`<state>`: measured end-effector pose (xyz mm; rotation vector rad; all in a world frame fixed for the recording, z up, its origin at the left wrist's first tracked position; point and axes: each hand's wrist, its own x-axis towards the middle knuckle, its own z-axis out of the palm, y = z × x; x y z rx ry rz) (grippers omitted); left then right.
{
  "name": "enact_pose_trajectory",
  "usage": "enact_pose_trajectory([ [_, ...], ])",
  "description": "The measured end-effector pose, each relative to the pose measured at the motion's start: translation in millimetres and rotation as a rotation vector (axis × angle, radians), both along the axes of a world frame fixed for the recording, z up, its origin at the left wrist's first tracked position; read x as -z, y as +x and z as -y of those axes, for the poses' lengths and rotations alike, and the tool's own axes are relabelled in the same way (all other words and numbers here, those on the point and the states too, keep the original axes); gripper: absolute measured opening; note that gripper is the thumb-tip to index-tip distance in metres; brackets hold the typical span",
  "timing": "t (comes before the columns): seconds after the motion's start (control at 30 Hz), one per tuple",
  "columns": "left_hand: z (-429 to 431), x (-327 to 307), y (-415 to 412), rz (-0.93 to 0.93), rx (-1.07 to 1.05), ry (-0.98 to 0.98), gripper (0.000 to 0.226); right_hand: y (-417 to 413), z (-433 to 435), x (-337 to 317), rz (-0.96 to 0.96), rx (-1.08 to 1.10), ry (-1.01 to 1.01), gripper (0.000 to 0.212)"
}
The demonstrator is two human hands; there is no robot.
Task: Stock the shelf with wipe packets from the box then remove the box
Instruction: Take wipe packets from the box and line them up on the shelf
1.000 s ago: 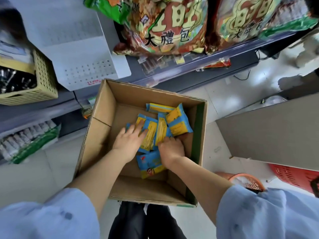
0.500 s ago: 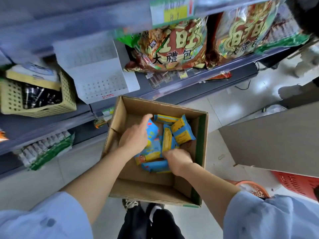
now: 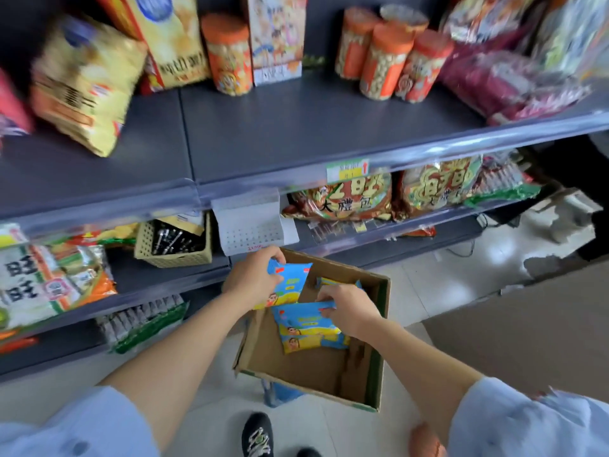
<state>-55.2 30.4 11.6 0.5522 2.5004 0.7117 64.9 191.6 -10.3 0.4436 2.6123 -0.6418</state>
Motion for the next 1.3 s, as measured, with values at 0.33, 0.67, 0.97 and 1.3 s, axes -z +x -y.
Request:
enact_pose_trajectory([
  [0.33, 78.0, -120.7, 18.6, -0.357, -0.18, -0.041, 0.021, -23.1, 30.0, -108.3, -0.244, -0.131, -0.014, 0.014],
  [0.67, 174.0, -222.5, 47.9, -0.591, -0.38, 0.065, 0.018, -52.7, 105.6, -202.8, -0.461, -0.254, -0.092, 0.007],
  [0.97, 266.0, -298.4, 53.2, -0.732, -0.547, 0.095, 0.016, -82.1, 187.7, -286.5, -0.626, -0.364, -0.198, 0.009],
  [1.3, 376.2, -363.1, 39.7, -0.834, -0.664, 0.201, 0.018, -116.3, 284.6, -350.1, -0.777, -0.407, -0.245, 0.013],
])
